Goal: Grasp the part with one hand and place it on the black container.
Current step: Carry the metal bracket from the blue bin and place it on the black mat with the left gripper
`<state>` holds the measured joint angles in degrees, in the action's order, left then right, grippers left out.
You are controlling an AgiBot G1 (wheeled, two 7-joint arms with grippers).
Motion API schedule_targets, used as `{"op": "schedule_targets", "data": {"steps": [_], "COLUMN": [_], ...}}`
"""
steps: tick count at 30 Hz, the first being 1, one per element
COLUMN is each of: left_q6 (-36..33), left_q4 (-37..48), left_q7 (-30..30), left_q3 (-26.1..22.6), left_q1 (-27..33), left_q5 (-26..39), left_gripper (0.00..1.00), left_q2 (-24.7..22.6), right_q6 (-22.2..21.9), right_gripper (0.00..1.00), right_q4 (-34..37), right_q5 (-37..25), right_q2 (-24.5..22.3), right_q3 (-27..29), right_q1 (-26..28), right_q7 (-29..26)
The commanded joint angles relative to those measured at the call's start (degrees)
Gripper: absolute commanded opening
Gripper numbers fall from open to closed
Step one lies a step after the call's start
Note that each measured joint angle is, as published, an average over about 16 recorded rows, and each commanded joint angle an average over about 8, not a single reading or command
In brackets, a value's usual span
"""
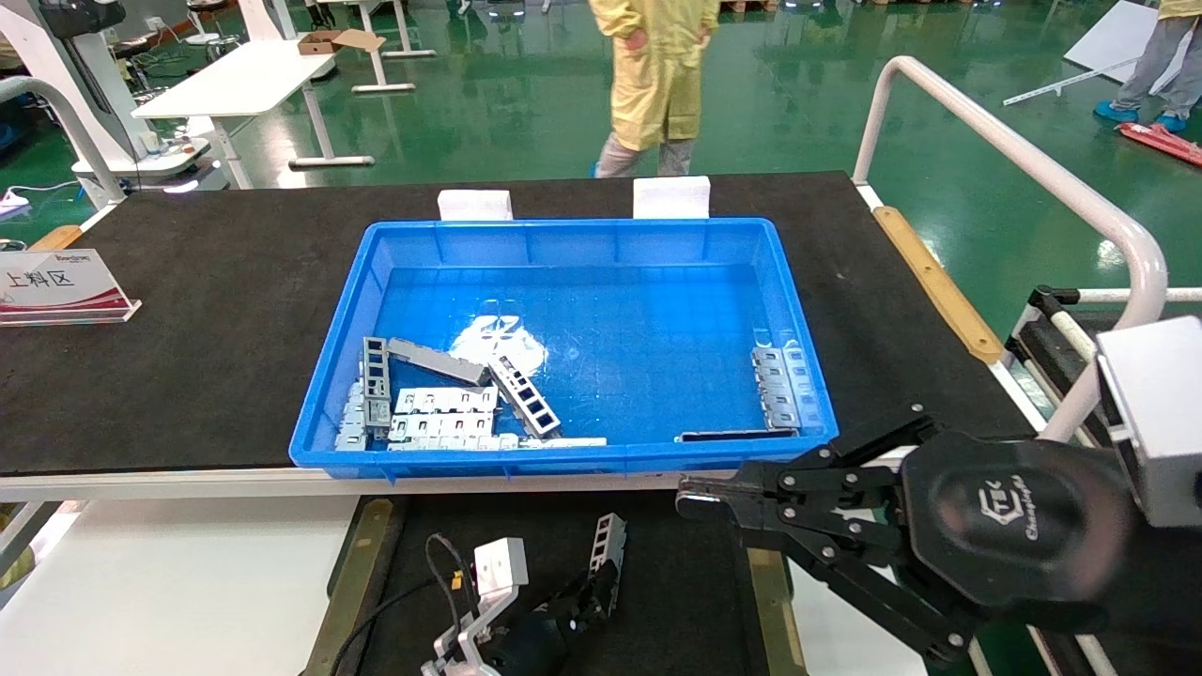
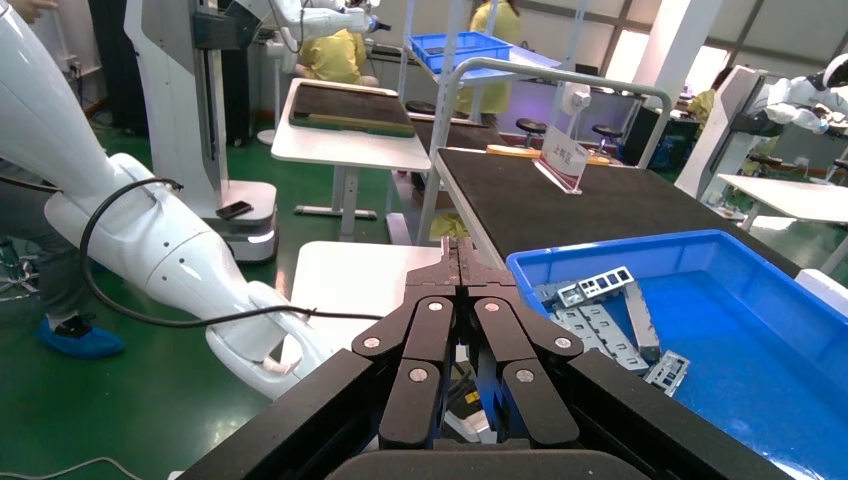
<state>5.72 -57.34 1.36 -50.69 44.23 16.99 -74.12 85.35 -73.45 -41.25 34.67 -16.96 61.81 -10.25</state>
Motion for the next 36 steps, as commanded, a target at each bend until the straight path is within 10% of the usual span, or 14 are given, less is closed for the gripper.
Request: {"op": "schedule_targets", "data": {"steps": [1,4,6,13,15,36], "left_q6": [0.4,1.0,1.3,2.4,2.6,-0.6], "left_q4": [0.7,1.3,1.6,1.7,1.6,-3.2], "left_q7": [0.0,0.1,0.3,0.8,0.9,1.2], "left_q3": [0.6,1.2,1.5,1.7,1.7,-0.4], "left_q1": [0.0,-0.1,-0.2,-0.4,-0.4,-1.2], "left_q5": [0.2,0.4,0.4,0.5,0.5,0.7], "left_gripper": [0.00,0.00,0.04,0.88,1.00,1.00], "left_q2": [-0.8,-1.6,-1.9,-2.4,-2.4,1.8], "right_q6": [0.0,0.0,0.0,0.0,0.0,-0.1], "right_gripper": [0.00,0.03,0.23,1.00,1.00,1.00], "right_q4": [0.0,0.0,0.0,0.0,0.0,0.0], "right_q5": [0.0,0.0,0.0,0.0,0.0,0.1], "right_q2": [0.0,0.0,0.0,0.0,0.0,0.0], "right_q3": [0.0,0.0,0.0,0.0,-0.1,-0.1], "right_q1": [0.0,0.0,0.0,0.0,0.0,0.0], "right_q7": [0.0,0.0,0.0,0.0,0.0,0.1]}}
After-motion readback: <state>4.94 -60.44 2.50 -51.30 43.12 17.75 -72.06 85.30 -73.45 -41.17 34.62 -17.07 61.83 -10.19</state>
